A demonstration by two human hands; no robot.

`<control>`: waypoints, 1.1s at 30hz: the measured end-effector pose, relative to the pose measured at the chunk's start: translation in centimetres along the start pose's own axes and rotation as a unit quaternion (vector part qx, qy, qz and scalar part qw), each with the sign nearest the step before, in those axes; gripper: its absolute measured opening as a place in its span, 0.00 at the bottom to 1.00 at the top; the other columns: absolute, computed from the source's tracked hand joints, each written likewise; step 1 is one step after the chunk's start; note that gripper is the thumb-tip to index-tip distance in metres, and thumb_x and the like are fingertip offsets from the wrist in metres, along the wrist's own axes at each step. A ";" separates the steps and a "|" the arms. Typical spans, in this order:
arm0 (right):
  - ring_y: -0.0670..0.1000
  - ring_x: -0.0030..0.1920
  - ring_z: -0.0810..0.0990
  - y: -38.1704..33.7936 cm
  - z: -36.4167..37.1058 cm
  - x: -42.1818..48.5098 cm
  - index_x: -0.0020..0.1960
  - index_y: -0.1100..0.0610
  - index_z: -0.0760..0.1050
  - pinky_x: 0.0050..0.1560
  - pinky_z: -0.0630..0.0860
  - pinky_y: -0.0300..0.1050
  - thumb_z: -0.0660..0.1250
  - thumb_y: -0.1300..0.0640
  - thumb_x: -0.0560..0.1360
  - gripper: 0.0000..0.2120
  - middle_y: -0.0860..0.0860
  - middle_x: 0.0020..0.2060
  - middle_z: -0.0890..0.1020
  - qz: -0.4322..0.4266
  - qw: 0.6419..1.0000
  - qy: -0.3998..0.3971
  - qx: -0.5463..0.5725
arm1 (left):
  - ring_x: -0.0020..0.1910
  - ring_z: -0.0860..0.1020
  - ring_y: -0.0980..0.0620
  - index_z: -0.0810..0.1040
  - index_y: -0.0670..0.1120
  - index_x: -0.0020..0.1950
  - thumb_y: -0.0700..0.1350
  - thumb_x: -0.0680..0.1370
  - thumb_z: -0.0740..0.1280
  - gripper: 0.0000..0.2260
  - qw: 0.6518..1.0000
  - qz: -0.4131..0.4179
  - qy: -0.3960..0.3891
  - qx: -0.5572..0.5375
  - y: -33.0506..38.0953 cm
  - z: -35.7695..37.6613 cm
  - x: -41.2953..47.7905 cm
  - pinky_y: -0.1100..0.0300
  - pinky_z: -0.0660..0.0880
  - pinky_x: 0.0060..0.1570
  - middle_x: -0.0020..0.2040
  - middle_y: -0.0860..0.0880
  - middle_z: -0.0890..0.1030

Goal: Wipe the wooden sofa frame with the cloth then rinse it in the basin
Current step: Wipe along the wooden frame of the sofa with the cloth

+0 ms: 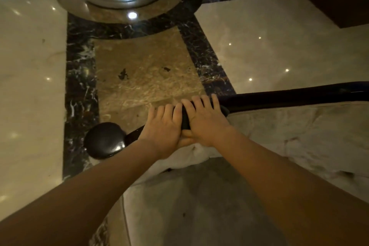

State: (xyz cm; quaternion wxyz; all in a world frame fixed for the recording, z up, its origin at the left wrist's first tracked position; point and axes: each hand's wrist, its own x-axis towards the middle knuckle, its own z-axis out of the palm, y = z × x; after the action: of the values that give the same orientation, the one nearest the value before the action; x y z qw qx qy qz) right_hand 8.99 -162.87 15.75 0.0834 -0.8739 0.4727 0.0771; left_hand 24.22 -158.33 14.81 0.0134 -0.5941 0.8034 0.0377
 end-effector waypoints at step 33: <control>0.53 0.42 0.80 -19.0 2.7 12.6 0.52 0.50 0.79 0.39 0.75 0.47 0.64 0.26 0.63 0.32 0.51 0.42 0.81 -0.045 0.965 -0.145 0.214 | 0.56 0.79 0.47 0.71 0.51 0.67 0.60 0.65 0.75 0.33 0.842 -0.288 0.000 -0.457 -17.0 3.8 -11.2 0.46 0.77 0.57 0.58 0.48 0.81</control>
State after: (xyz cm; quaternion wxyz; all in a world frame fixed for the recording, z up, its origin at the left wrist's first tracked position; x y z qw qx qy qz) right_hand 31.66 -162.28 11.83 0.3398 -0.8354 0.4212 0.0963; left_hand 43.64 -152.28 10.98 -0.2497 -0.7372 0.4883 0.3947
